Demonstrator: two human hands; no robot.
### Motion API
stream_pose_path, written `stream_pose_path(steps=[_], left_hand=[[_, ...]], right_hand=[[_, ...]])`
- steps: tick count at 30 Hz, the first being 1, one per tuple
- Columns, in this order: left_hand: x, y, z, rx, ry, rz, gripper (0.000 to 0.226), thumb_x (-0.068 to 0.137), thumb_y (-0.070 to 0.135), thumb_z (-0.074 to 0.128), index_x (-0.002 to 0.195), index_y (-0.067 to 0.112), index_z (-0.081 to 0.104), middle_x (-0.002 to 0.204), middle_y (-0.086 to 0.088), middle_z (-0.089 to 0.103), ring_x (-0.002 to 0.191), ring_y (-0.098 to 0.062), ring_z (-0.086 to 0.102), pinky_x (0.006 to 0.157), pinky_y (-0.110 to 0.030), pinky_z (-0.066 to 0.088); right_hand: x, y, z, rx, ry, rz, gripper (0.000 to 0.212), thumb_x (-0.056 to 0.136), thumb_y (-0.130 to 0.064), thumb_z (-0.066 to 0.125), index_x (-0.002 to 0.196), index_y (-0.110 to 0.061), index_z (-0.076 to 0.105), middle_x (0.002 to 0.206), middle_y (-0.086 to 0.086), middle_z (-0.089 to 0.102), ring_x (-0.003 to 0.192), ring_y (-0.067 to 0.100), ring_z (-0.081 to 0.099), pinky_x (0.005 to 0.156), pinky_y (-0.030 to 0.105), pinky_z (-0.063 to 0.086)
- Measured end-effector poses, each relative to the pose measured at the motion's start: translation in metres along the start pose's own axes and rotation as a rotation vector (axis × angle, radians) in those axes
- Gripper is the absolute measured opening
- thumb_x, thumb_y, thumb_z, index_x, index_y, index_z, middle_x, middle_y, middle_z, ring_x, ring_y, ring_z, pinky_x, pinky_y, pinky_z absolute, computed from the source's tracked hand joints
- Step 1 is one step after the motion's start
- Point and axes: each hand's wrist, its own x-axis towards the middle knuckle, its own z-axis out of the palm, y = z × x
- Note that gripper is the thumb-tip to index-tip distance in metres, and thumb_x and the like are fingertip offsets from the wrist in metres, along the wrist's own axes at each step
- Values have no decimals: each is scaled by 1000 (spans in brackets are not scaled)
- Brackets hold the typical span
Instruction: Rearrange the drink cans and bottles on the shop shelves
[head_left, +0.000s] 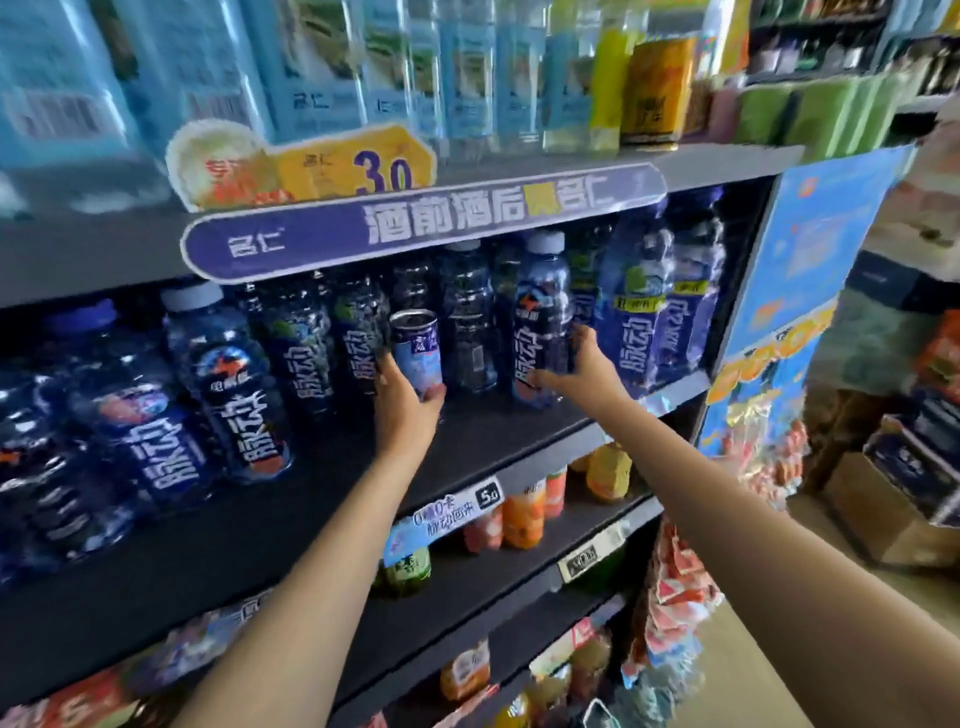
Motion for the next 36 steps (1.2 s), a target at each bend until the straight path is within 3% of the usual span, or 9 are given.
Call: stream_pose_path(steps=[5,9,13,19,22,26,29,32,36], left_hand=[[-4,1,12,55,72,-81,71,90,16,61,146,4,19,147,-14,35,132,-30,38,101,-32,31],[-23,-2,5,44,156,-53,49,89,24,61,133,10,42,127,-8,48,117,-22,49,97,-37,42],[-49,-1,-16,-58,21,-46,26,92,27,55,118,27,53,114,6,51,110,-10,51,88,-21,39],[-63,-8,-50,33,92,-75,64,85,29,65,138,13,32,123,7,49,111,-6,45,88,-16,33],[-58,-12,-63,325,194,-107,70,85,43,62,135,4,33,131,-9,50,120,-25,49,95,-35,42],[-44,-8,-72,774,93,-200,59,86,56,52,104,0,47,101,-16,61,87,-32,63,66,-36,48],[-33,-8,-73,760,113,-212,63,84,54,57,113,-1,42,87,-15,67,76,-29,66,61,-35,51],[-24,-9,-70,721,158,-236,69,91,37,56,136,-5,24,101,-18,63,87,-32,63,60,-34,43],[-19,-18,-66,690,161,-239,57,94,29,53,134,-2,28,119,-19,53,101,-36,59,77,-42,44]], right_hand=[[25,23,-3,-57,-70,-114,77,75,-33,77,133,-6,33,123,8,55,110,27,55,74,27,40],[14,25,-1,-35,-184,-294,72,70,-34,80,125,-8,41,99,-5,53,88,13,52,63,12,32],[-10,6,33,34,-353,-418,74,72,-31,79,132,-8,42,106,-5,56,96,6,51,72,7,34],[-33,-11,82,20,-392,-589,52,77,-22,76,122,-4,58,130,10,49,115,20,53,92,10,31],[-28,-3,80,17,-329,-552,42,81,-16,72,120,-12,60,127,8,49,115,22,52,93,14,32],[-13,-5,80,-7,-245,-408,54,82,-16,71,129,-9,46,128,13,44,113,28,51,90,23,36],[-5,-13,91,28,-291,-292,69,79,-18,74,135,-3,35,135,14,45,121,28,48,98,33,41],[-1,-21,102,84,-304,-209,73,79,-18,74,136,-3,30,133,14,50,118,29,51,90,28,41],[2,-29,116,107,-263,-147,55,80,-19,73,120,-2,39,116,14,59,108,32,56,79,29,40]])
